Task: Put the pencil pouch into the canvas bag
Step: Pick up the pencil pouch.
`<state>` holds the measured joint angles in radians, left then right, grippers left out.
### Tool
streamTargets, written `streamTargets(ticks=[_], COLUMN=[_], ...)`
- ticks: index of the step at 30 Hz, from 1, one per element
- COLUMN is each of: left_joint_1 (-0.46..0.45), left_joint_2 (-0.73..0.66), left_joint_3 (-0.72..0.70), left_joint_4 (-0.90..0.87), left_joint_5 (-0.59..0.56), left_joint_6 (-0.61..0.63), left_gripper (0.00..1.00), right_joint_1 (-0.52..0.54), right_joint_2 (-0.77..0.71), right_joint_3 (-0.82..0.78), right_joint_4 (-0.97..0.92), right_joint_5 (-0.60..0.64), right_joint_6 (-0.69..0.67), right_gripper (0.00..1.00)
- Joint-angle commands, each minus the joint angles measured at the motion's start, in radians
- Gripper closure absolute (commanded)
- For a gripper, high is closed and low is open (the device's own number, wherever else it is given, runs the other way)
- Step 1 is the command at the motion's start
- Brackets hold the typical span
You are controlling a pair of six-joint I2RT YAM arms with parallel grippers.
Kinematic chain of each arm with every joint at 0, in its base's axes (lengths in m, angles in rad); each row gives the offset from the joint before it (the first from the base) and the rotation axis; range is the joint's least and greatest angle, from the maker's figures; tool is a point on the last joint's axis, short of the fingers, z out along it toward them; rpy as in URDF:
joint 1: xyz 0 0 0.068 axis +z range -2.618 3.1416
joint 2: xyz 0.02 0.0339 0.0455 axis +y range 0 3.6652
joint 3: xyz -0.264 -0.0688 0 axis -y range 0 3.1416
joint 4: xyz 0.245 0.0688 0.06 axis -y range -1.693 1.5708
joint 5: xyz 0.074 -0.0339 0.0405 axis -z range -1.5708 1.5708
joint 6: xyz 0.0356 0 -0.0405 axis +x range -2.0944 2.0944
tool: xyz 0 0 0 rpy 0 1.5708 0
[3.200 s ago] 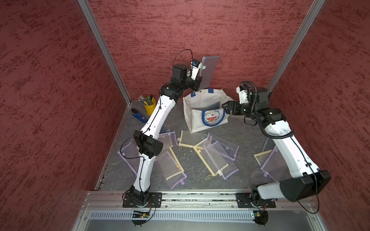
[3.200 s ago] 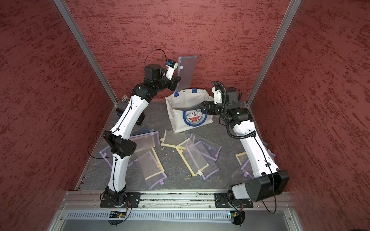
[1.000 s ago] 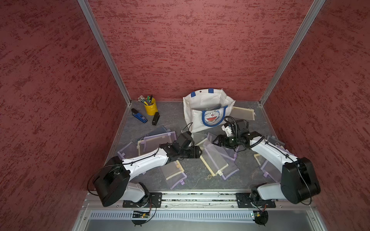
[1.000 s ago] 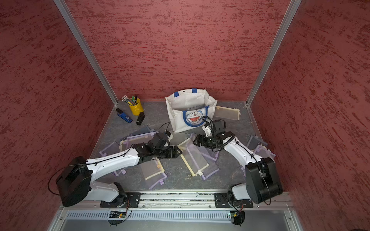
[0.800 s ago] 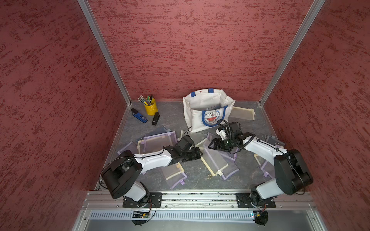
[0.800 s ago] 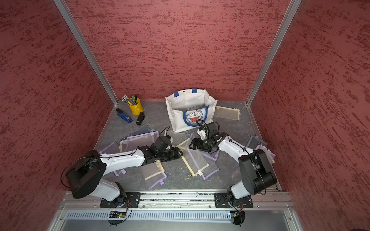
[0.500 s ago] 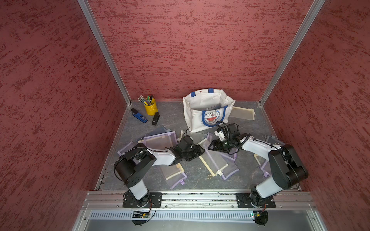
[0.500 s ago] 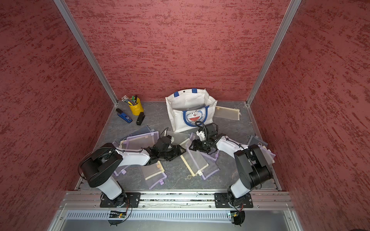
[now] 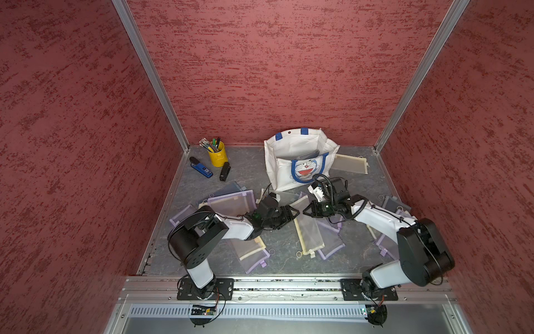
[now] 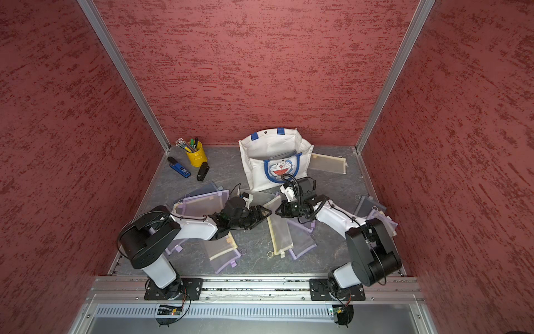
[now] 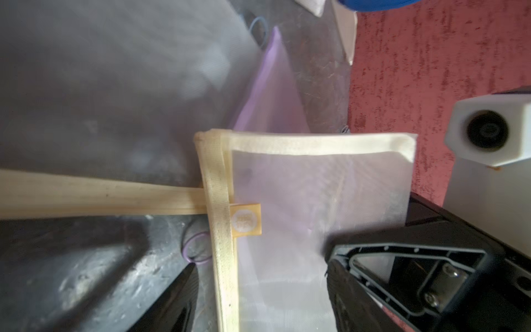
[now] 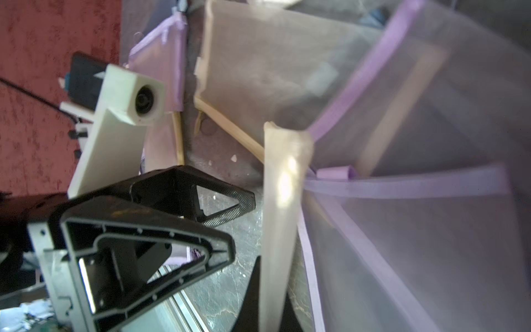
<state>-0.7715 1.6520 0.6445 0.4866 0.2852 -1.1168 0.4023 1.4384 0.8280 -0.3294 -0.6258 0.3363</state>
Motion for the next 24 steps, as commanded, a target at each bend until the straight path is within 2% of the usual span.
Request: streamTargets(ticks=[1, 5, 9, 13, 17, 18, 19, 20, 22, 24], left_joint_1=[0.057, 0.141, 0.192, 0.191, 0.162, 0.157, 0.154, 0.153, 0.159, 0.172], left_joint_2=[-0.141, -0.326, -0.444, -0.460, -0.418, -0.403, -0.392, -0.386, -0.389, -0.406], left_joint_3=[-0.019, 0.010, 0.082, 0.162, 0.220, 0.234, 0.244, 0.251, 0.254, 0.254], left_joint_4=[-0.059, -0.205, -0.300, -0.297, -0.194, -0.171, -0.150, -0.133, -0.110, -0.107], left_joint_5=[0.037, 0.155, 0.248, 0.297, 0.312, 0.314, 0.316, 0.317, 0.308, 0.300], left_joint_6=[0.081, 0.230, 0.337, 0.389, 0.396, 0.393, 0.391, 0.387, 0.382, 0.384], left_gripper=[0.30, 0.30, 0.25, 0.20, 0.20, 0.24, 0.33, 0.45, 0.76, 0.95], right_joint_1=[0.004, 0.004, 0.004, 0.004, 0.003, 0.003, 0.004, 0.002, 0.001, -0.002], right_joint_2=[-0.112, -0.215, -0.235, -0.204, -0.152, -0.144, -0.139, -0.133, -0.119, -0.113], right_joint_3=[0.064, 0.132, 0.229, 0.324, 0.394, 0.404, 0.410, 0.417, 0.438, 0.456], right_joint_4=[-0.017, 0.023, 0.077, 0.201, 0.271, 0.278, 0.286, 0.286, 0.274, 0.233], right_joint_5=[-0.074, -0.172, -0.249, -0.307, -0.336, -0.336, -0.335, -0.329, -0.309, -0.272], right_joint_6=[-0.042, -0.005, 0.072, 0.178, 0.242, 0.246, 0.245, 0.246, 0.247, 0.233], right_gripper=[1.00, 1.00, 1.00, 1.00, 1.00, 1.00, 1.00, 1.00, 1.00, 0.97])
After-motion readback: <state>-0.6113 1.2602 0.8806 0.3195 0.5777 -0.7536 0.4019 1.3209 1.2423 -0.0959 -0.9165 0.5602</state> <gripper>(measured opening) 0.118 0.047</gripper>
